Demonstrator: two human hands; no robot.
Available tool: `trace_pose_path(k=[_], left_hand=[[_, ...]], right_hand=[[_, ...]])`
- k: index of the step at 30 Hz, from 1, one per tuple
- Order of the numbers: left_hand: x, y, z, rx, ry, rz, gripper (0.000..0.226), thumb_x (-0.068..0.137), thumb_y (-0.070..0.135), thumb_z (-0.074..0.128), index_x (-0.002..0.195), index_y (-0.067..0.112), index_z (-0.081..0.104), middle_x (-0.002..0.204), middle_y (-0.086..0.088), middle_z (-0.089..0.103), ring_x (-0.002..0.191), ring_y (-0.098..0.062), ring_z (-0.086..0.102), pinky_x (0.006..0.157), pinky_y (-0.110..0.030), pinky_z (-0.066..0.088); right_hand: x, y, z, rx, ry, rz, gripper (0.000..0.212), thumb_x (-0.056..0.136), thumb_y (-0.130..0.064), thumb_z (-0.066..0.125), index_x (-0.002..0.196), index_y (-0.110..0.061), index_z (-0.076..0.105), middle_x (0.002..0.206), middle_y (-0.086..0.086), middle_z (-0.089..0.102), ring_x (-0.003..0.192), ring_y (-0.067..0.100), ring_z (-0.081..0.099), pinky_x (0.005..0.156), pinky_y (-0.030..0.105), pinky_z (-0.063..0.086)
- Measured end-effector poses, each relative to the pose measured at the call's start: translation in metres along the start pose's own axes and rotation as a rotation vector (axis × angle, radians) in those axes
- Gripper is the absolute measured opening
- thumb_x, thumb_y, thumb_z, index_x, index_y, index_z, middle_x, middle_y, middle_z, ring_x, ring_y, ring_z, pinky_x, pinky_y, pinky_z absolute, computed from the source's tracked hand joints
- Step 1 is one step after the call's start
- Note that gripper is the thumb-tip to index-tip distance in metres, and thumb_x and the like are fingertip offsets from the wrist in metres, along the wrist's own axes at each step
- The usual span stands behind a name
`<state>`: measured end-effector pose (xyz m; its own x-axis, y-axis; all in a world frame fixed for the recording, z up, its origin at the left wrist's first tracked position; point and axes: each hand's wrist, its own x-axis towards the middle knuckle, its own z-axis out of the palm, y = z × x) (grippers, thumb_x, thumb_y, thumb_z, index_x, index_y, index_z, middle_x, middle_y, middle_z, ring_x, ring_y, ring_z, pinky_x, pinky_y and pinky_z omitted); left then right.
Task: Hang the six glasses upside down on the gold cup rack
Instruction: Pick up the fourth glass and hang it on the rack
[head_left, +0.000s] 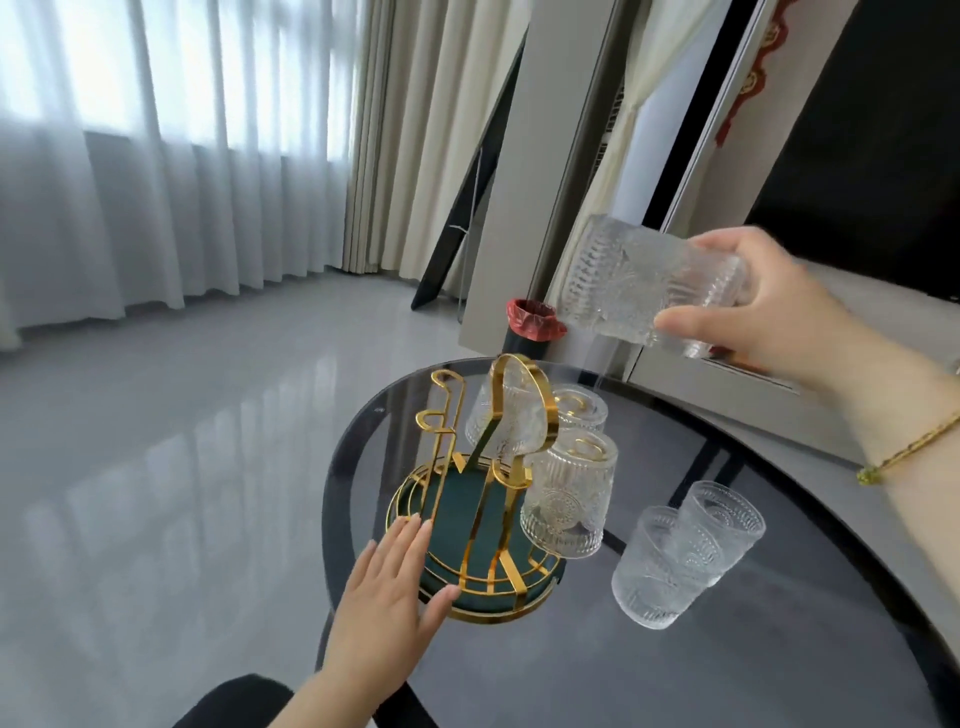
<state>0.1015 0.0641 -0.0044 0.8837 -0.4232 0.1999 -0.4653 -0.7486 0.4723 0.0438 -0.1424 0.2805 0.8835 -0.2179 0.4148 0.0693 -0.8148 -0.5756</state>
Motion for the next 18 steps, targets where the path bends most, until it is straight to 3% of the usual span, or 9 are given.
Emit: trace_pose_path(k=[4, 6, 8, 12, 15, 18], left_hand=[[0.002, -0.005, 0.006, 0.019, -0.036, 0.008, 0.116, 0.042, 0.077, -0.036, 0.141, 0.024, -0.008, 0.154, 0.004, -0.006, 0.123, -0.007, -0.026, 0.104, -0.026, -0.015], [0.003, -0.006, 0.008, 0.020, -0.037, 0.023, 0.110, 0.048, 0.076, -0.032, 0.141, 0.024, -0.007, 0.154, 0.005, -0.006, 0.123, -0.007, -0.027, 0.104, -0.026, -0.015], [0.003, -0.007, 0.009, 0.030, -0.028, 0.022, 0.111, 0.046, 0.076, -0.035, 0.141, 0.025, -0.007, 0.154, 0.005, -0.006, 0.123, -0.007, -0.027, 0.104, -0.026, -0.015], [0.004, -0.008, 0.012, 0.030, -0.009, 0.001, 0.087, 0.068, 0.073, -0.017, 0.141, 0.026, -0.008, 0.154, 0.006, -0.007, 0.122, -0.007, -0.028, 0.103, -0.027, -0.017], [0.004, -0.008, 0.013, 0.057, -0.018, 0.009, 0.099, 0.054, 0.070, -0.033, 0.140, 0.027, -0.010, 0.152, 0.007, -0.010, 0.121, -0.010, -0.032, 0.103, -0.031, -0.020], [0.005, -0.007, 0.011, 0.048, -0.008, -0.004, 0.107, 0.043, 0.070, -0.043, 0.137, 0.027, -0.015, 0.145, 0.011, -0.017, 0.119, -0.011, -0.035, 0.102, -0.034, -0.022]], right_hand=[[0.039, -0.035, 0.018, -0.133, -0.165, -0.025, 0.062, 0.062, -0.034, 0.074, 0.114, -0.035, 0.040, 0.087, -0.019, 0.047, 0.077, -0.005, 0.045, 0.057, 0.012, 0.031], [0.054, -0.047, 0.035, -0.177, -0.259, -0.036, 0.064, 0.063, -0.033, 0.074, 0.116, -0.031, 0.039, 0.092, -0.014, 0.052, 0.079, -0.004, 0.048, 0.057, 0.012, 0.033], [0.066, -0.054, 0.053, -0.218, -0.330, -0.043, 0.067, 0.063, -0.029, 0.075, 0.120, -0.027, 0.038, 0.096, -0.006, 0.051, 0.078, -0.001, 0.049, 0.056, 0.011, 0.039], [0.080, -0.056, 0.082, -0.356, -0.405, -0.051, 0.069, 0.064, -0.033, 0.074, 0.122, -0.026, 0.037, 0.102, -0.001, 0.042, 0.087, 0.015, 0.044, 0.056, 0.014, 0.032], [0.088, -0.054, 0.096, -0.386, -0.482, -0.043, 0.066, 0.063, -0.034, 0.074, 0.119, -0.026, 0.039, 0.108, 0.001, 0.045, 0.095, 0.018, 0.045, 0.061, 0.019, 0.036], [0.098, -0.052, 0.111, -0.458, -0.551, -0.031, 0.073, 0.061, -0.037, 0.075, 0.122, -0.028, 0.036, 0.118, 0.002, 0.045, 0.104, 0.021, 0.045, 0.076, 0.030, 0.040]])
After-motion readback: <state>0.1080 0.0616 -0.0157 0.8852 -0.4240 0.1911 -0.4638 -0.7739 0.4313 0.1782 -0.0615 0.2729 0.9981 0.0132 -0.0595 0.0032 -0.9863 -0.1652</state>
